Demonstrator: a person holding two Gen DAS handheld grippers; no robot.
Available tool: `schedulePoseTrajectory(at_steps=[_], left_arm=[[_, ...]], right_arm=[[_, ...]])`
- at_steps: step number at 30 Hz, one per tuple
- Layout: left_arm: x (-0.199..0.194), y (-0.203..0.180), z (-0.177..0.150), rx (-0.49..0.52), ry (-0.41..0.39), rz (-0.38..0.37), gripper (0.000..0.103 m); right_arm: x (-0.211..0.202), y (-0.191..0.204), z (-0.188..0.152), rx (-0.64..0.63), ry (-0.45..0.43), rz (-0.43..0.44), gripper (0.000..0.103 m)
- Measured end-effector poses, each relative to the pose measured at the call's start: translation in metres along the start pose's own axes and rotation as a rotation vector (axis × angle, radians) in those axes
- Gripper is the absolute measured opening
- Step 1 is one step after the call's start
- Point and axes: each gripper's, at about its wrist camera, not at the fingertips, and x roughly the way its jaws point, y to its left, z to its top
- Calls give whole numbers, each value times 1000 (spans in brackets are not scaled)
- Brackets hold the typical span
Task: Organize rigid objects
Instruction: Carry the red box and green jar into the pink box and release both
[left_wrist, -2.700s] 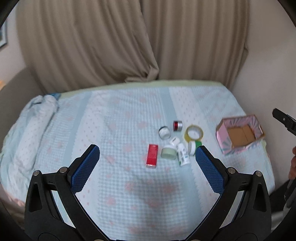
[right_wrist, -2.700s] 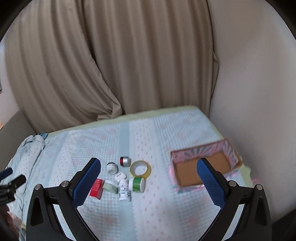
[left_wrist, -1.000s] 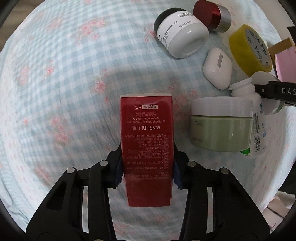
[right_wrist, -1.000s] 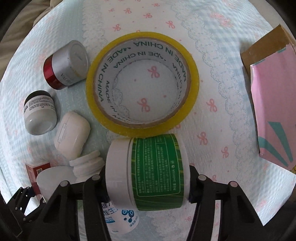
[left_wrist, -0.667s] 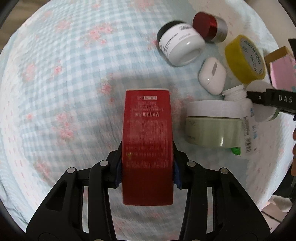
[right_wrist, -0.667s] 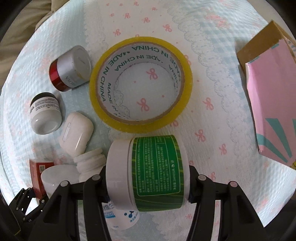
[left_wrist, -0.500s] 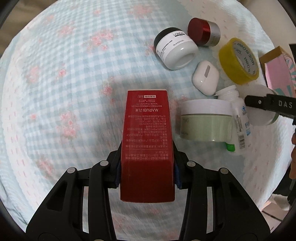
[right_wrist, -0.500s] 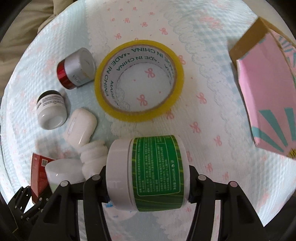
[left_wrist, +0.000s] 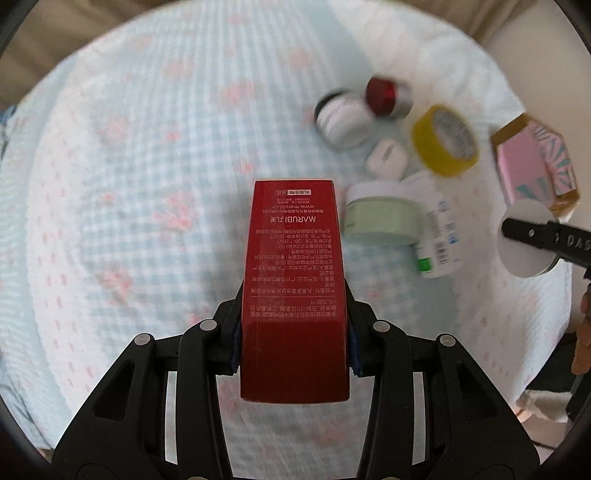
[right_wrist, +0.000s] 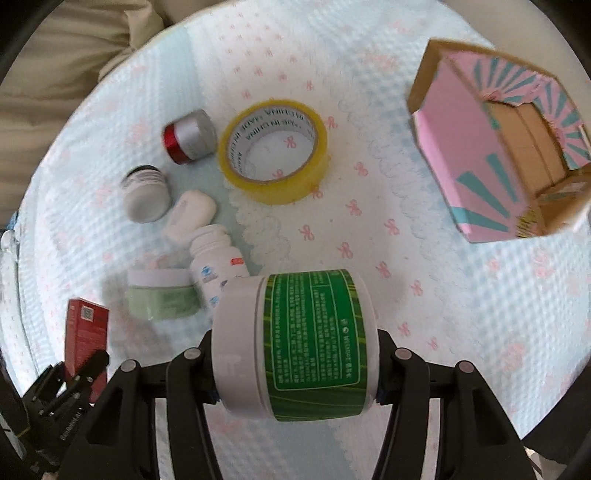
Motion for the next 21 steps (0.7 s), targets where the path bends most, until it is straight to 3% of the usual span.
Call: schedulePoseTrajectory(at_steps=[12,21], left_arm=[[-149,-74,17,106,-241,-75,38],[-205,-172,37,187,-330,-114,38]], right_arm=[[-149,-2,-26,-101,-179,36,53],[-230,-75,-11,-101,-281,57,53]])
